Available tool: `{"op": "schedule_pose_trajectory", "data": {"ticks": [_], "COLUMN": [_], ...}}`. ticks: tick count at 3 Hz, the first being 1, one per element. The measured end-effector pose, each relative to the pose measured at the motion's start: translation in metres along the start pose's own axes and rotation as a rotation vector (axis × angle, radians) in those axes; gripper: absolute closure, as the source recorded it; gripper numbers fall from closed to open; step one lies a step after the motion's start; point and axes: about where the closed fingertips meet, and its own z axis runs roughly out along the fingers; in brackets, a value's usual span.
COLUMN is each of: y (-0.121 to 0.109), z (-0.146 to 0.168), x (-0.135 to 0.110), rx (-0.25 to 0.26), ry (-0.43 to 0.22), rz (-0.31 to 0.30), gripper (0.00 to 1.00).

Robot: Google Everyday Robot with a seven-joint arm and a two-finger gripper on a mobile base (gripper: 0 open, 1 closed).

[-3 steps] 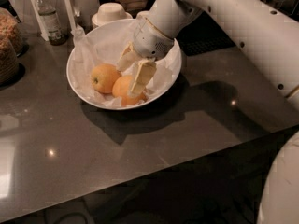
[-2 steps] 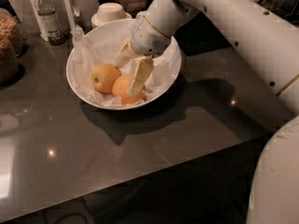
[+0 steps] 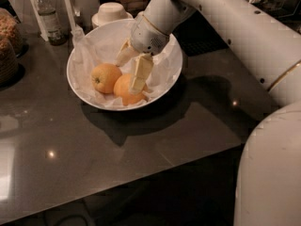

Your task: Pick orange from white bowl

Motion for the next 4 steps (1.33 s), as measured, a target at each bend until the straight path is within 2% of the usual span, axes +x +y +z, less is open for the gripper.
{"op": "schedule_pose_trajectory", "data": {"ticks": [1,2,3,4], "y": [0.0021,0.0039,0.0072,0.0092], "z": [0.0013,0.0002,0.0016,0.0014], "x": [0.0017,0.0009,0.0014,0.0007], "rx": [-0.008,-0.017,-0.035,-0.048], "ry": [-0.005,-0.006,-0.012,-0.016], "rz": [0.021,0.033,0.05,0.061], "gripper": [0.71,0.75,0.56,0.33]}}
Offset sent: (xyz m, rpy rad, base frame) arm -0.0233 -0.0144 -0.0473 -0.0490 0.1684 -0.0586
